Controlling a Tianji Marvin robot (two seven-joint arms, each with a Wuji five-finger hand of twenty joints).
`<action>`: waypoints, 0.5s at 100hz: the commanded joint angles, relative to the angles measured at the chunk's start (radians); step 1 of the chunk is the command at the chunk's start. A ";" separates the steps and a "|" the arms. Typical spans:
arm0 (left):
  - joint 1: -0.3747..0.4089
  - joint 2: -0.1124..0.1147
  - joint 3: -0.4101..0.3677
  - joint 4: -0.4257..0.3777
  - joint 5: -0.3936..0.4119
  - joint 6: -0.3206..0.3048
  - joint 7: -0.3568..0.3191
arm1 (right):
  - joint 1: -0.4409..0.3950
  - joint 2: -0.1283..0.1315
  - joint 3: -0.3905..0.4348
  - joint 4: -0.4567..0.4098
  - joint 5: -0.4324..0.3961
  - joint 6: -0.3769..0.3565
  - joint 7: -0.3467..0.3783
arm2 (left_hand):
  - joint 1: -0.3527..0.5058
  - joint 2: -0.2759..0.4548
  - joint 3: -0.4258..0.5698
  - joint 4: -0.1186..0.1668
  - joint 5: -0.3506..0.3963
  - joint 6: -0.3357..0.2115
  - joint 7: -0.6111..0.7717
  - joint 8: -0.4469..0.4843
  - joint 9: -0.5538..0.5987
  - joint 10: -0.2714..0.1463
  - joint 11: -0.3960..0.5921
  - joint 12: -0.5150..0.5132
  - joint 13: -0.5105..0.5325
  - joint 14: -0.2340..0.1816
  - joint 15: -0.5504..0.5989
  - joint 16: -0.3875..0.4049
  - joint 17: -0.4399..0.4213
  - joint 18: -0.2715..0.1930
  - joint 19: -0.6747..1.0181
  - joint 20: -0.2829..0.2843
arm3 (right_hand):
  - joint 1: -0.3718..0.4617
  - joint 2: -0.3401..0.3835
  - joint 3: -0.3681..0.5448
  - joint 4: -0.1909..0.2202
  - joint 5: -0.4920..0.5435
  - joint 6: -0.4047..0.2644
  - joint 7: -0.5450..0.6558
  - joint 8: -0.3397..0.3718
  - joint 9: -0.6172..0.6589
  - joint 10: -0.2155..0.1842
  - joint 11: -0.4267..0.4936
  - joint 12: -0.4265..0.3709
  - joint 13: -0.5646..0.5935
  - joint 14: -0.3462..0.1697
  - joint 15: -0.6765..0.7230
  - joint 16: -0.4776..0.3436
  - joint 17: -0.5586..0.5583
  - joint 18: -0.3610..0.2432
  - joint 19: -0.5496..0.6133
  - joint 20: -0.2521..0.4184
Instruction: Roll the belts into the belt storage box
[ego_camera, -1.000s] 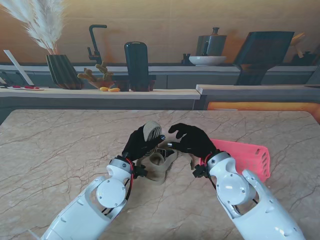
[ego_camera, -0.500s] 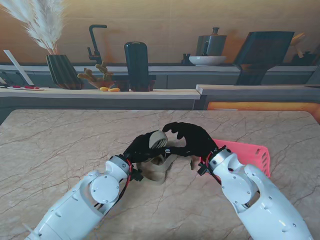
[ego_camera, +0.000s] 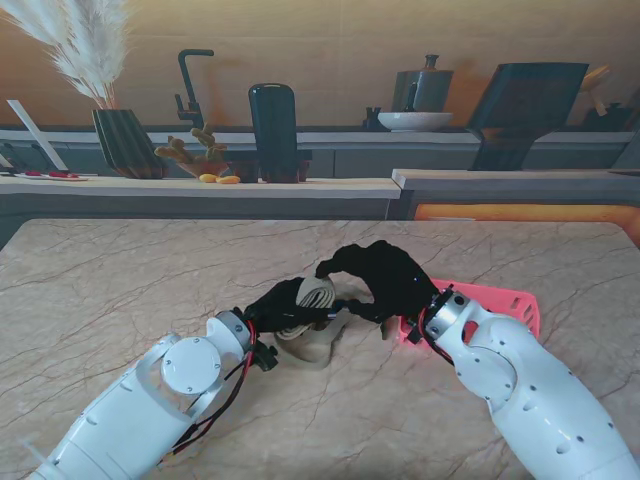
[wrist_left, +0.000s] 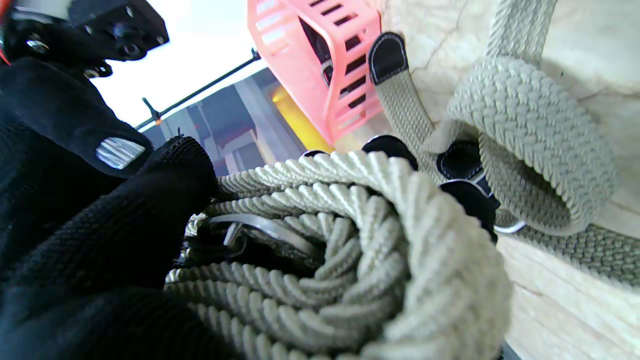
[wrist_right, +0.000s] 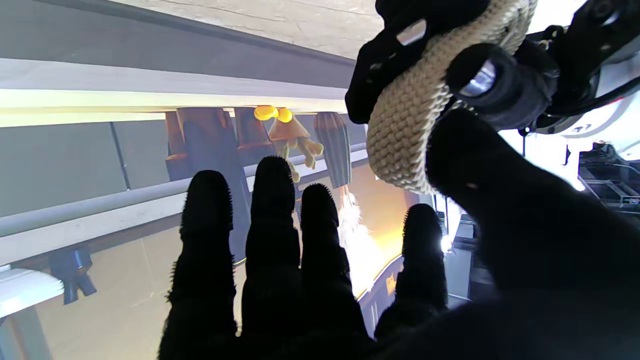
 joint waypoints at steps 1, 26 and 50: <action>-0.003 0.008 -0.001 -0.013 -0.001 0.010 -0.021 | 0.019 -0.003 -0.011 0.010 -0.011 -0.019 0.003 | 0.052 -0.009 -0.008 -0.030 0.036 -0.043 0.004 -0.009 0.081 -0.010 0.064 0.056 0.104 -0.056 0.209 0.059 0.012 0.013 0.065 0.003 | 0.010 -0.044 0.047 -0.016 0.000 -0.030 0.022 -0.013 0.009 -0.021 0.010 -0.010 -0.001 -0.024 0.012 -0.005 -0.002 -0.024 -0.010 -0.003; -0.022 0.027 0.008 -0.013 -0.055 0.019 -0.123 | 0.084 0.003 -0.069 0.072 -0.047 -0.059 -0.017 | 0.039 -0.010 -0.016 -0.026 0.029 -0.044 -0.001 0.004 0.074 -0.029 0.054 0.062 0.103 -0.062 0.200 0.054 0.011 0.002 0.061 0.002 | 0.002 -0.038 0.064 -0.022 0.020 -0.033 0.028 -0.023 0.021 -0.030 0.029 -0.008 0.014 -0.035 0.045 0.009 -0.007 -0.034 -0.004 -0.001; -0.018 0.031 0.003 -0.021 -0.095 0.029 -0.156 | 0.129 -0.001 -0.124 0.122 -0.013 -0.080 -0.004 | 0.037 -0.010 -0.018 -0.027 0.028 -0.045 -0.002 0.011 0.072 -0.033 0.049 0.065 0.103 -0.062 0.190 0.050 0.008 -0.002 0.056 0.001 | -0.013 -0.039 0.061 -0.030 0.069 -0.040 0.045 -0.025 0.079 -0.044 0.060 0.001 0.057 -0.056 0.124 0.054 -0.003 -0.047 0.020 0.007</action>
